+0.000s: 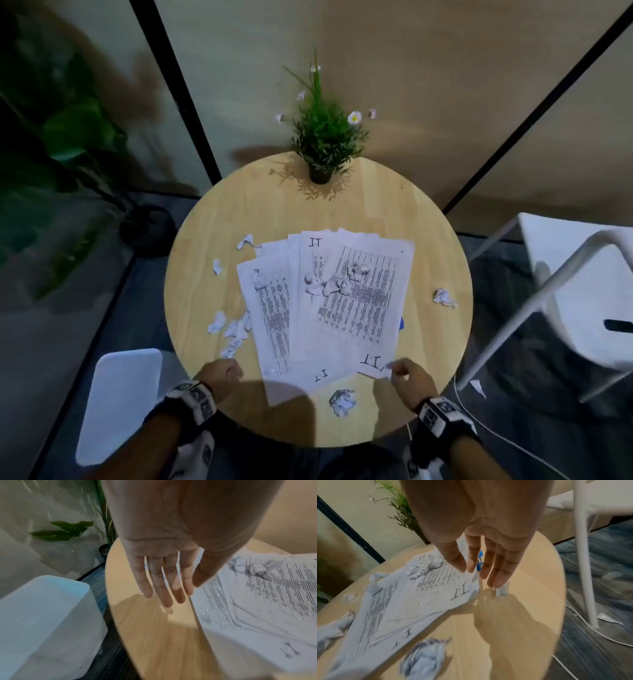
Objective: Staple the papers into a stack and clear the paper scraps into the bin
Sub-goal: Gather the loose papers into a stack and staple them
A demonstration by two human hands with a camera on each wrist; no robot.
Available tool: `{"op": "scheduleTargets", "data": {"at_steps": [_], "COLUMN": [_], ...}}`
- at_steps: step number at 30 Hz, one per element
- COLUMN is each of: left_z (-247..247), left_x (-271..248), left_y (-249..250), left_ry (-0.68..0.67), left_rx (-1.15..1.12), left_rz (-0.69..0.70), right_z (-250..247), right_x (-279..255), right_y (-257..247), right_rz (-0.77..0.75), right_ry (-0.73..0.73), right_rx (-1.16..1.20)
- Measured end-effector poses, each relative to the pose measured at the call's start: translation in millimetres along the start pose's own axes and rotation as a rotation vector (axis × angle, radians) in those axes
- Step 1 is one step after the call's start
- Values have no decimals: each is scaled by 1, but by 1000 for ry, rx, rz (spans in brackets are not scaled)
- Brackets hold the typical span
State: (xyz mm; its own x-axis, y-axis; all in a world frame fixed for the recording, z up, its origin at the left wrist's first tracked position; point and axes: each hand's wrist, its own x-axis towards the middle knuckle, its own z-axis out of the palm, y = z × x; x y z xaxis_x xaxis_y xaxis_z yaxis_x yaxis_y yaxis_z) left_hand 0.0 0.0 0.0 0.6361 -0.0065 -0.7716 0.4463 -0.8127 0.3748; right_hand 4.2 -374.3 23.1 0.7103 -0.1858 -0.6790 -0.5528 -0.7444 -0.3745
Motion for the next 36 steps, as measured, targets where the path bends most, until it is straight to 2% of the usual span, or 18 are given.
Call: {"op": "scheduleTargets", "data": {"at_steps": [2, 7, 11, 17, 22, 27, 31, 32, 36], "left_z": [-3, -3, -3, 8, 24, 25, 32, 33, 35], "left_x": [22, 56, 69, 71, 68, 68, 57, 57, 63], "left_y": [8, 17, 23, 30, 34, 37, 40, 39, 37], "left_ry": [26, 131, 178, 299, 399, 350, 197, 176, 227], "left_rx": [3, 69, 85, 49, 0, -182, -705, -763, -657], "left_rz": [-25, -74, -13, 155, 142, 130, 104, 107, 115], "right_z": [6, 27, 34, 45, 58, 76, 83, 83, 81], "right_x": [24, 75, 87, 69, 54, 53, 48, 47, 47], "right_y": [-9, -20, -25, -31, -40, -50, -52, -51, -48], "right_rz": [49, 149, 145, 63, -119, -98, -61, -58, -85], "right_ry": [73, 100, 222, 226, 284, 285, 260, 250, 183], "right_rx": [72, 28, 155, 259, 300, 262, 169, 154, 94]}}
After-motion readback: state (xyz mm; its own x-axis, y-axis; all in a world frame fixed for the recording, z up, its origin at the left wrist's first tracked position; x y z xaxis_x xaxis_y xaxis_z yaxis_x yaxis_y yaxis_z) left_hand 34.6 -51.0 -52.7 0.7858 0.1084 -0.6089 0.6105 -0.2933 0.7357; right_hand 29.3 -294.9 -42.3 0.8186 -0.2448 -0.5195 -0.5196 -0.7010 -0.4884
